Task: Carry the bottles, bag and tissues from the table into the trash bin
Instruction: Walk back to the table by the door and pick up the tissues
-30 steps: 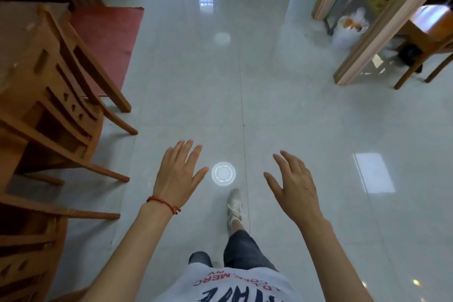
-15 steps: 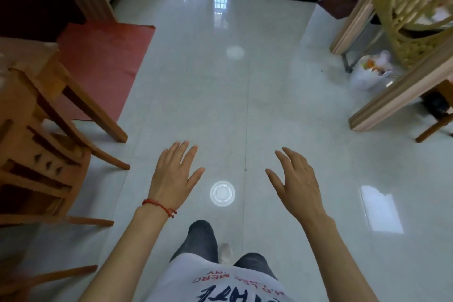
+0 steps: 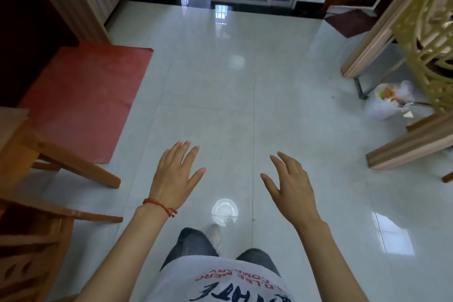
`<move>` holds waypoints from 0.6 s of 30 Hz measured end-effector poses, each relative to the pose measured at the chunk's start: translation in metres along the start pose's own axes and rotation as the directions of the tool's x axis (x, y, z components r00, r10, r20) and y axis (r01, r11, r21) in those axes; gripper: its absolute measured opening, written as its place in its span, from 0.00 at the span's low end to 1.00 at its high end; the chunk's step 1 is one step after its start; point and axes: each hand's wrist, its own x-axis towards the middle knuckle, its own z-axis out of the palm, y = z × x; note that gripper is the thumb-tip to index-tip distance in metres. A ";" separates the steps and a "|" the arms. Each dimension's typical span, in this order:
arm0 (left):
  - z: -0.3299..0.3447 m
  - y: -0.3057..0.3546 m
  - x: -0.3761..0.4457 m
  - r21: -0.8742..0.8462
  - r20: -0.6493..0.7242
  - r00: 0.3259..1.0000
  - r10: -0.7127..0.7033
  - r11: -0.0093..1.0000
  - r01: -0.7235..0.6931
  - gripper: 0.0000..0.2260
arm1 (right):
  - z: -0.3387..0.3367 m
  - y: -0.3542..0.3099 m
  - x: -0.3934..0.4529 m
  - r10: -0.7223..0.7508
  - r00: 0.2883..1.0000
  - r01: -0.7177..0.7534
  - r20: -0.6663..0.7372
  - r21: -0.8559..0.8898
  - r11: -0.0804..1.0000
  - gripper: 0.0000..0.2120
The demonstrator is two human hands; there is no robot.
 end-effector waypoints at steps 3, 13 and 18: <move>-0.006 -0.012 0.048 -0.015 0.003 1.000 -0.001 1.000 0.001 0.33 | 0.001 0.002 0.047 0.010 1.000 -0.010 0.001 0.012 1.000 0.27; 0.006 -0.026 0.204 -0.023 0.030 0.995 -0.100 0.995 0.100 0.34 | 0.003 0.037 0.224 -0.026 0.999 0.026 0.048 0.000 1.000 0.27; 0.002 -0.027 0.285 -0.013 0.023 0.985 -0.172 0.985 0.172 0.33 | -0.006 0.054 0.324 -0.101 0.992 0.102 0.074 -0.006 0.995 0.27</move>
